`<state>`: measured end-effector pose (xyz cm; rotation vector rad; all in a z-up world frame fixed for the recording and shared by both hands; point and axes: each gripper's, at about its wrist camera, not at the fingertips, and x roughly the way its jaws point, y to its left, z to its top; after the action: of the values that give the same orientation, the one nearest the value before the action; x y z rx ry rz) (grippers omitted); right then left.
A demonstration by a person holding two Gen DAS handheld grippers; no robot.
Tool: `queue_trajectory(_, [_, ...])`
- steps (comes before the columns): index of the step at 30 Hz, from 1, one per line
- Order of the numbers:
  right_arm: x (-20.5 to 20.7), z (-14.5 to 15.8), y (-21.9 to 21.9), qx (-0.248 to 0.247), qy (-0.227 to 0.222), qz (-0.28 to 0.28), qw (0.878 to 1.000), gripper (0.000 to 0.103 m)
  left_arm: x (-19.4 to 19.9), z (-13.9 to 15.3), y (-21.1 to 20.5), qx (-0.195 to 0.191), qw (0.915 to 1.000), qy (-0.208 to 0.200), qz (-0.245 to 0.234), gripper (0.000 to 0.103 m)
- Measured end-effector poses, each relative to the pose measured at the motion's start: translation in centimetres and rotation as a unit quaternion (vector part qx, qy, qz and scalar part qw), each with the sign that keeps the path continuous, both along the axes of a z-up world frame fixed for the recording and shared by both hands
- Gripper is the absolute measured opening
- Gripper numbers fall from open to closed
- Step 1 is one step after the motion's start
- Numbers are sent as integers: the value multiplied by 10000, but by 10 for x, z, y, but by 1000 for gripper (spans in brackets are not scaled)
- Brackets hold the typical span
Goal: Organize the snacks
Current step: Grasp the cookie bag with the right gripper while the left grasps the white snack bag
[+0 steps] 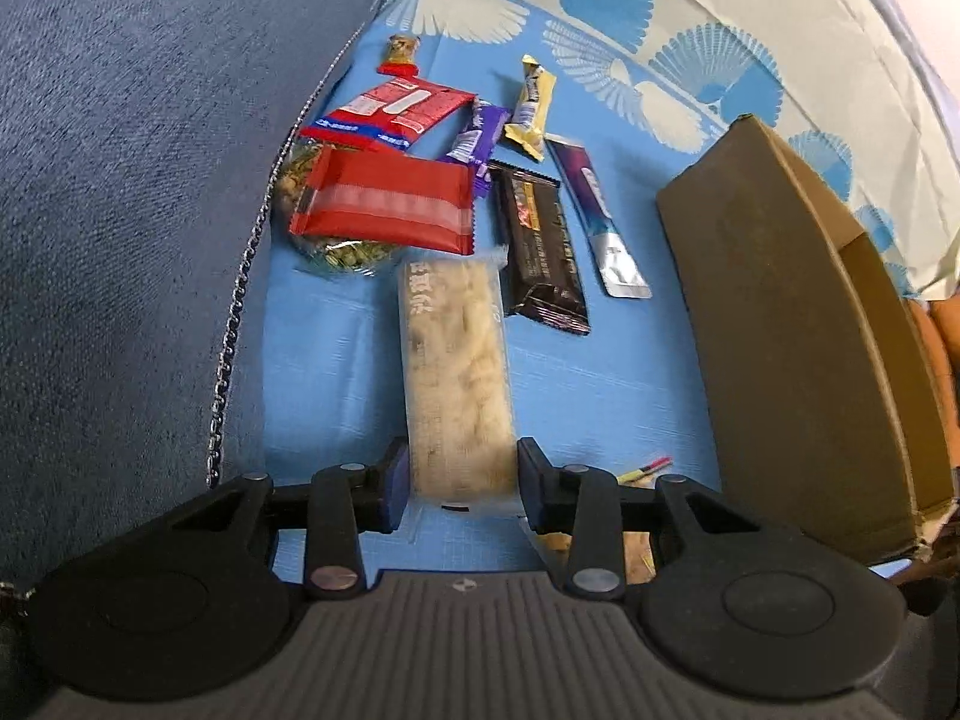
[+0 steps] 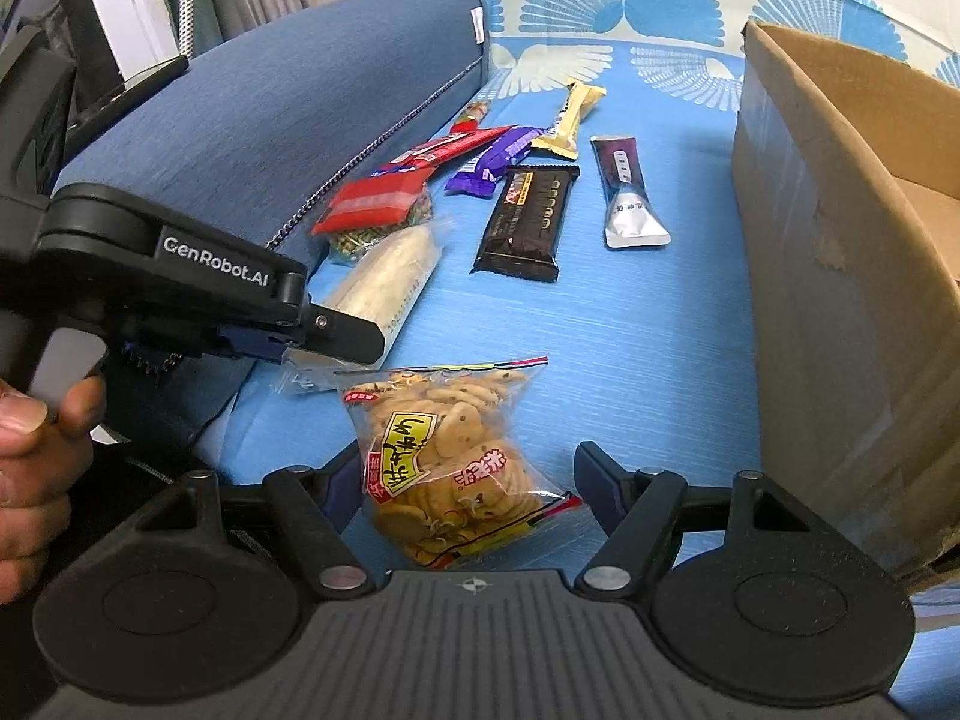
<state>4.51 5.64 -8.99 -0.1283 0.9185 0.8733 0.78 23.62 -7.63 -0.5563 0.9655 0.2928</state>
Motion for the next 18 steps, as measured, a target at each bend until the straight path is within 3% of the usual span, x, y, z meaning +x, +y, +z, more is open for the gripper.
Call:
queue_trajectory(8, [0, -1, -3, 18, 36, 74, 10000, 75, 7, -5, 1, -23, 9999, 167, 19, 49])
queue_trajectory(18, [-1, -2, -2, -19, 57, 102, 9999, 77, 12, -6, -2, 77, 9997, 229, -39, 52])
